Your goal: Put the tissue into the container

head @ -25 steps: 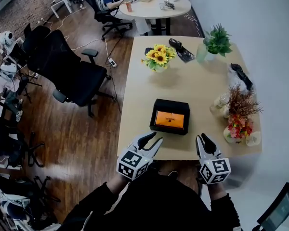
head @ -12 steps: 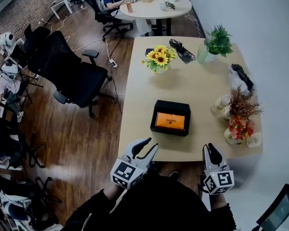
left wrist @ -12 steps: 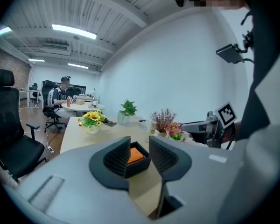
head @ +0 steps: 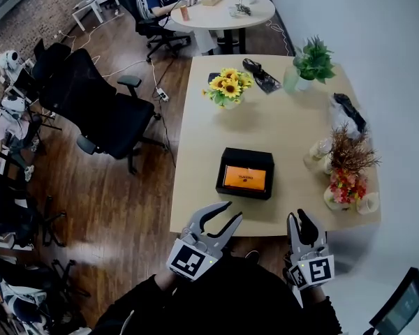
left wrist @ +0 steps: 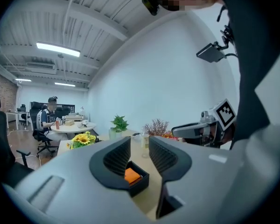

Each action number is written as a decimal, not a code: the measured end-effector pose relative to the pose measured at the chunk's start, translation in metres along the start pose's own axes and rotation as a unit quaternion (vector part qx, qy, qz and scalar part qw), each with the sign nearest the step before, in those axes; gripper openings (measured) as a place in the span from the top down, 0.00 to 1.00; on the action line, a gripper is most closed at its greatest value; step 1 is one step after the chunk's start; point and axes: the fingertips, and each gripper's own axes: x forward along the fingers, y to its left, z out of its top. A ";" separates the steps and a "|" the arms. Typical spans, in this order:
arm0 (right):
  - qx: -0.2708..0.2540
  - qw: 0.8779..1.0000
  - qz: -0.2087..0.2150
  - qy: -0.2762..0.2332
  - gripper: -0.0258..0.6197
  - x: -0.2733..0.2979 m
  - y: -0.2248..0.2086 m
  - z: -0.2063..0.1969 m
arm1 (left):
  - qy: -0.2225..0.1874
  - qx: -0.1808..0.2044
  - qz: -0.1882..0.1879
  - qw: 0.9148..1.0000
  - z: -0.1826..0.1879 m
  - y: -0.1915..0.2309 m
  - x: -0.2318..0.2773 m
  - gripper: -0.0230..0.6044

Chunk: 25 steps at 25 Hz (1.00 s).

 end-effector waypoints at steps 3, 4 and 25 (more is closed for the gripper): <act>-0.007 1.000 0.018 -0.011 0.82 -0.003 0.009 -0.001 | 0.005 -0.032 0.003 0.999 -0.009 0.000 -0.002 0.80; -0.005 1.000 0.026 -0.009 0.82 -0.004 0.012 -0.003 | 0.010 -0.038 0.004 0.999 -0.013 0.000 -0.003 0.80; 0.001 0.999 0.045 0.002 0.83 0.002 0.019 -0.009 | 0.054 -0.053 -0.011 0.997 -0.038 -0.009 0.003 0.80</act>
